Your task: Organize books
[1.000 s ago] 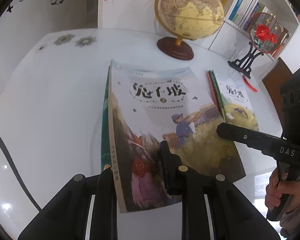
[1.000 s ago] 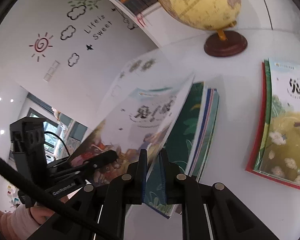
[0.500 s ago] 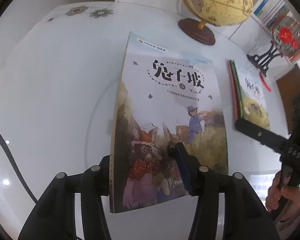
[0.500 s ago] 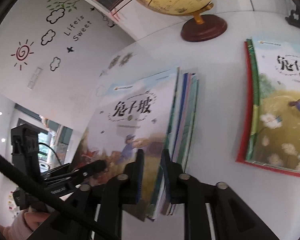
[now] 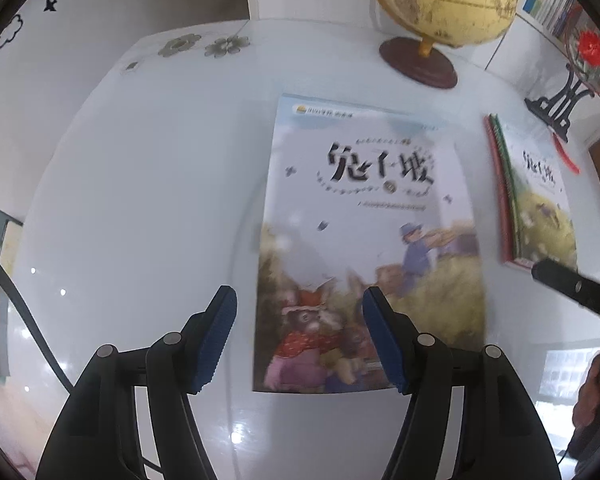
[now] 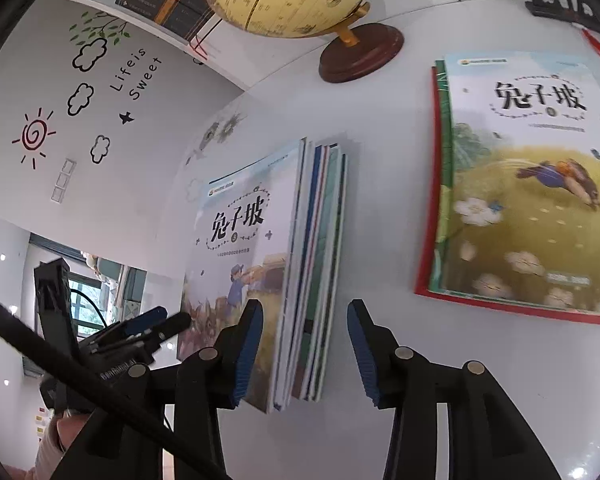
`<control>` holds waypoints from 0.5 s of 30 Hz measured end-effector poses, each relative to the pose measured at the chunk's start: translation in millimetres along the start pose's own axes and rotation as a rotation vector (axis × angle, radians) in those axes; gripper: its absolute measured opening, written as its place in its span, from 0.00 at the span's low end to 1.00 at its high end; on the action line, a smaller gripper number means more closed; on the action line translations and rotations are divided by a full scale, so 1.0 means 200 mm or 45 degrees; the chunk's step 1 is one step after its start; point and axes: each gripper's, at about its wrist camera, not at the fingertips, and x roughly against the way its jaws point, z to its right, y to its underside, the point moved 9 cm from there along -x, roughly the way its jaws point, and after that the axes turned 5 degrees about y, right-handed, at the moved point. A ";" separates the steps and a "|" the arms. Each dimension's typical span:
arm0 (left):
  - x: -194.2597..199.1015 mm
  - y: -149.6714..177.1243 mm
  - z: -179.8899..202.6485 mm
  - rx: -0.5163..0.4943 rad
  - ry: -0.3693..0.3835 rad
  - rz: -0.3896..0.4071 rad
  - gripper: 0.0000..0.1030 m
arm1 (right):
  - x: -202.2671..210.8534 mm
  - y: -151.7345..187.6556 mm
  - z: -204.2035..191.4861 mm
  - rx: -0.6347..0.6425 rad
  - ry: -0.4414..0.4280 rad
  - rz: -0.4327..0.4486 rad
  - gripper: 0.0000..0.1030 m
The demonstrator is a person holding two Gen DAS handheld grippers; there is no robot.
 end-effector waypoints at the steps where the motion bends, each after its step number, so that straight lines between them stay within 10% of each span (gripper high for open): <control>1: 0.01 -0.01 0.02 -0.003 0.000 0.008 0.62 | 0.01 0.01 0.02 -0.003 0.001 0.001 0.44; 15: 0.04 -0.11 0.43 -0.134 0.026 0.040 0.62 | 0.33 0.05 0.44 -0.200 0.051 0.066 0.46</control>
